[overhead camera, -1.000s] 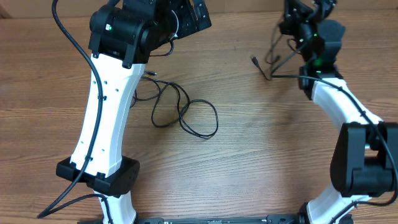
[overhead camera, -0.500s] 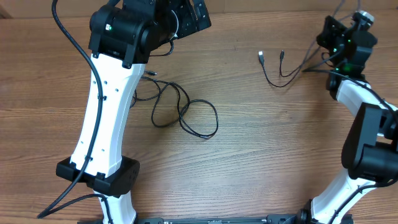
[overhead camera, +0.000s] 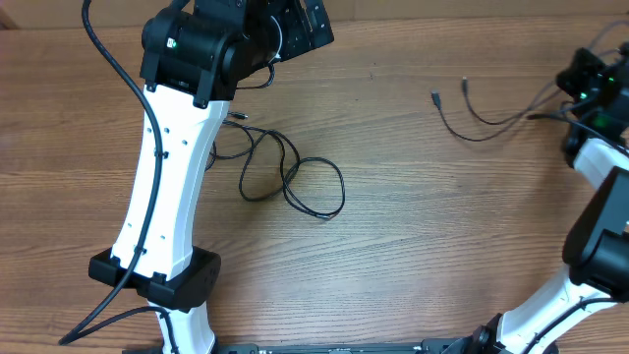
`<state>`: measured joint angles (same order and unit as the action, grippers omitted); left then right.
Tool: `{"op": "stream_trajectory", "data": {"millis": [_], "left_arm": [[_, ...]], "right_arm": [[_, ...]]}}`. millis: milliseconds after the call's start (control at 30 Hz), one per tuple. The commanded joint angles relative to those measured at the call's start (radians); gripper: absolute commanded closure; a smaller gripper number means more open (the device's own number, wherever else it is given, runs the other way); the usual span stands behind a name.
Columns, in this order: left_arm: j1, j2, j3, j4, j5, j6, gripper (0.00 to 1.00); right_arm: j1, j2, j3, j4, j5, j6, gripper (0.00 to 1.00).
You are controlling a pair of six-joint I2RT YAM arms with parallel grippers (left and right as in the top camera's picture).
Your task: Untangle cables
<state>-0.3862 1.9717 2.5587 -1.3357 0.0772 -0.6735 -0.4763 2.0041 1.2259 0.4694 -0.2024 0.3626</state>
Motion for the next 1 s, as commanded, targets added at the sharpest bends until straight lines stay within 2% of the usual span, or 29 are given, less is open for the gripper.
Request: {"op": "stream_trajectory", "data": {"millis": [0,133,167,300,367,400,733,967], "left_arm": [[0.0,0.01,0.001,0.0,-0.01,0.023,0.01],[0.001,0.01,0.001,0.0,-0.01,0.023,0.01],[0.001,0.01,0.001,0.0,-0.01,0.023,0.0],[0.001,0.01,0.001,0.0,-0.01,0.023,0.0],[0.001,0.01,0.001,0.0,-0.01,0.023,0.0],[0.001,0.01,0.001,0.0,-0.01,0.023,0.0],[0.001,0.01,0.001,0.0,-0.01,0.023,0.0],[0.001,0.01,0.001,0.0,-0.01,0.023,0.01]], "right_arm": [[-0.054,0.007,0.026,-0.018,0.018,-0.059,0.96],[-0.104,0.007,0.026,-0.062,0.027,-0.061,0.95],[-0.114,0.007,0.026,-0.068,0.027,-0.061,0.88],[-0.146,0.007,0.026,-0.074,0.027,-0.061,0.36],[-0.158,0.007,0.026,-0.078,0.027,-0.061,0.03],[-0.161,0.007,0.026,-0.081,0.027,-0.061,0.0],[-0.188,0.007,0.026,-0.142,0.026,-0.063,0.0],[-0.188,0.007,0.026,-0.253,-0.014,-0.206,0.0]]}}
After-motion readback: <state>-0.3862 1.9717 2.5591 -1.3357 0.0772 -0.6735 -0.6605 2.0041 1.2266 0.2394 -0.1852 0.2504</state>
